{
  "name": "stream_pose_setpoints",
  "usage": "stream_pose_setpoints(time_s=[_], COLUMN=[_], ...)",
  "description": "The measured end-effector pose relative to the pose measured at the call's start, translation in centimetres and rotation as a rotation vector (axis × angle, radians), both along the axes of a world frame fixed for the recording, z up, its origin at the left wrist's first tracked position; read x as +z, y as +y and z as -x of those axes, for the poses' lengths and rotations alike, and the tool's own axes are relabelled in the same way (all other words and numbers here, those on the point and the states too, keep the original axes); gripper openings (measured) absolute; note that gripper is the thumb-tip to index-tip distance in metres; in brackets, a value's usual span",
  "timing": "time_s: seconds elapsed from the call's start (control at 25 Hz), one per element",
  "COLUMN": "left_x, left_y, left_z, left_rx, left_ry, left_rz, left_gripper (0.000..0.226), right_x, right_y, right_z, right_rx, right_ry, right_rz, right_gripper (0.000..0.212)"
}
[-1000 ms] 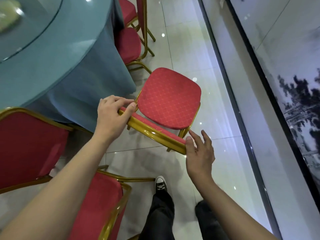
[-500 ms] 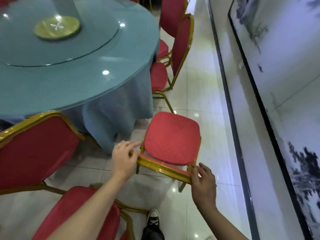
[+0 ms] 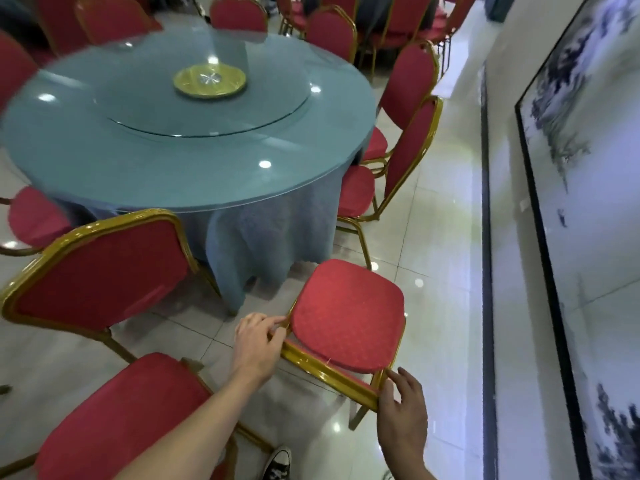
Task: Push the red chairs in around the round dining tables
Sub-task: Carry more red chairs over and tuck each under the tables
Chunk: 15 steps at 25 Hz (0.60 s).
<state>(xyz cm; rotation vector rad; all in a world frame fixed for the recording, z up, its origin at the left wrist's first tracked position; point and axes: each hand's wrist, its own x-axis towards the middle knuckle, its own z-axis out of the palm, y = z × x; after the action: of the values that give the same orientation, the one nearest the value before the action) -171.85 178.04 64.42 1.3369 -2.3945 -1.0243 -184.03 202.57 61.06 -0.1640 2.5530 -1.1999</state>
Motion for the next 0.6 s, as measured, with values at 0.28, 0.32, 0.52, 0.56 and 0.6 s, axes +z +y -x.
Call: stream_pose_setpoints(time_s=[0.28, 0.32, 0.52, 0.56, 0.6], left_x=[0.0, -0.1, 0.7, 0.8, 0.8], left_y=[12.0, 13.6, 19.5, 20.5, 21.3], left_z=[1.8, 2.1, 4.1, 4.8, 5.7], left_rx=[0.262, 0.299, 0.46, 0.499, 0.538], left_ry=[-0.006, -0.019, -0.037, -0.048, -0.063], left_rz=[0.01, 0.012, -0.006, -0.015, -0.021], left_gripper=[0.023, 0.022, 0.024, 0.025, 0.026], right_x=[-0.1, -0.1, 0.7, 0.8, 0.9], right_y=[7.0, 7.7, 10.0, 10.0, 9.8], right_z=[8.5, 9.6, 14.7, 16.0, 17.4], right_rx=[0.264, 0.313, 0.523, 0.557, 0.595], right_ry=[0.015, 0.014, 0.038, 0.052, 0.066], right_rz=[0.022, 0.023, 0.06, 0.066, 0.061], right_gripper=[0.027, 0.028, 0.026, 0.027, 0.027])
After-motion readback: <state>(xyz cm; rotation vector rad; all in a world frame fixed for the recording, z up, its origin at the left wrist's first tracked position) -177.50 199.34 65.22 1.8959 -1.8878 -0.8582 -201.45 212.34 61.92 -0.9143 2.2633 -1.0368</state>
